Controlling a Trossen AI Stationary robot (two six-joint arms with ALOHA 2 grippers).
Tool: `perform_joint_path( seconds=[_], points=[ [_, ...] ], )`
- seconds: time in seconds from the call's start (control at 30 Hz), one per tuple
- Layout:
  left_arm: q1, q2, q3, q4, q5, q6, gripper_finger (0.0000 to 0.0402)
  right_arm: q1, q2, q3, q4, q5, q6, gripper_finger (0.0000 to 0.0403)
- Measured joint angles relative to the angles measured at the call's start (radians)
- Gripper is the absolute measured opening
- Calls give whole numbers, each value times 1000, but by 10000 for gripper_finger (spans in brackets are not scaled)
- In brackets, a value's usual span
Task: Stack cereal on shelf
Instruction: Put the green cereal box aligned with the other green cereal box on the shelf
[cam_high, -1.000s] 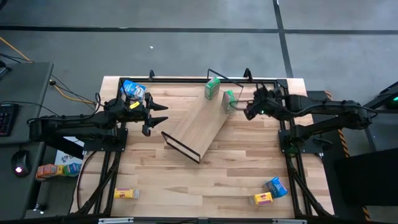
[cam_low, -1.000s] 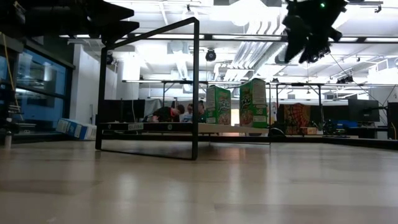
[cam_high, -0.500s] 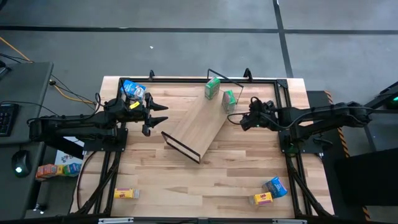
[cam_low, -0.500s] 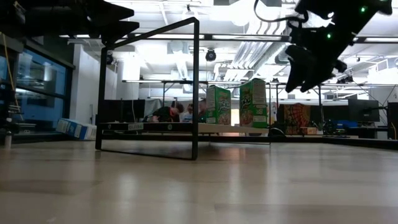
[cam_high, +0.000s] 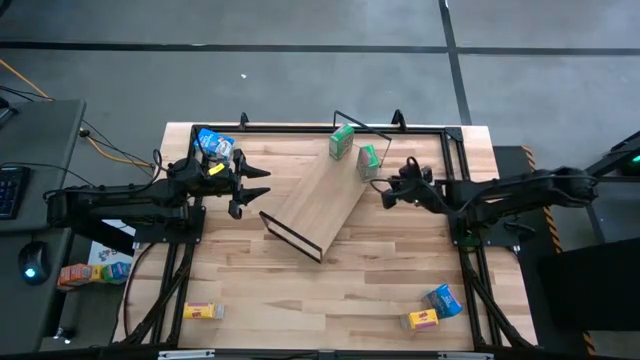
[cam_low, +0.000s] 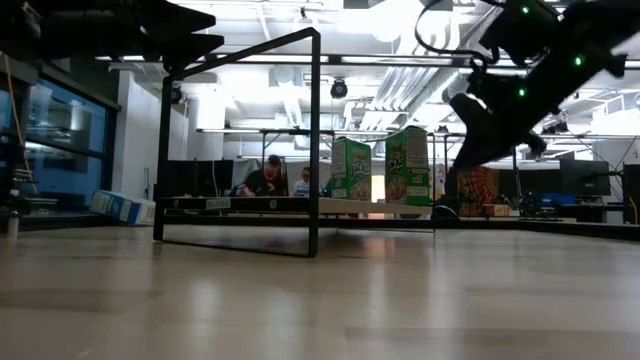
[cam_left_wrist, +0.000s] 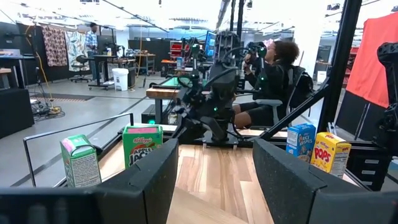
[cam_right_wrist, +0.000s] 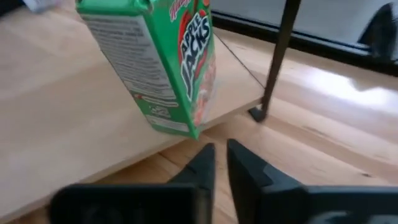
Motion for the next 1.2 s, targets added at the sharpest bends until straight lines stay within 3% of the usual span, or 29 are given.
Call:
perform_joint_path(
  seconds=[0.17,0.37,0.67,1.2],
  points=[
    [0,0,0,0,0,1,198,-3,0,-96,197,36,18,17],
    [0,0,0,1,0,19,198,-3,13,-118,335,70,12,3],
    [0,0,0,4,-2,27,198,-70,169,-117,524,103,1,0],
    [0,0,0,4,-2,44,198,-121,348,-116,734,-23,2,0]
  ],
)
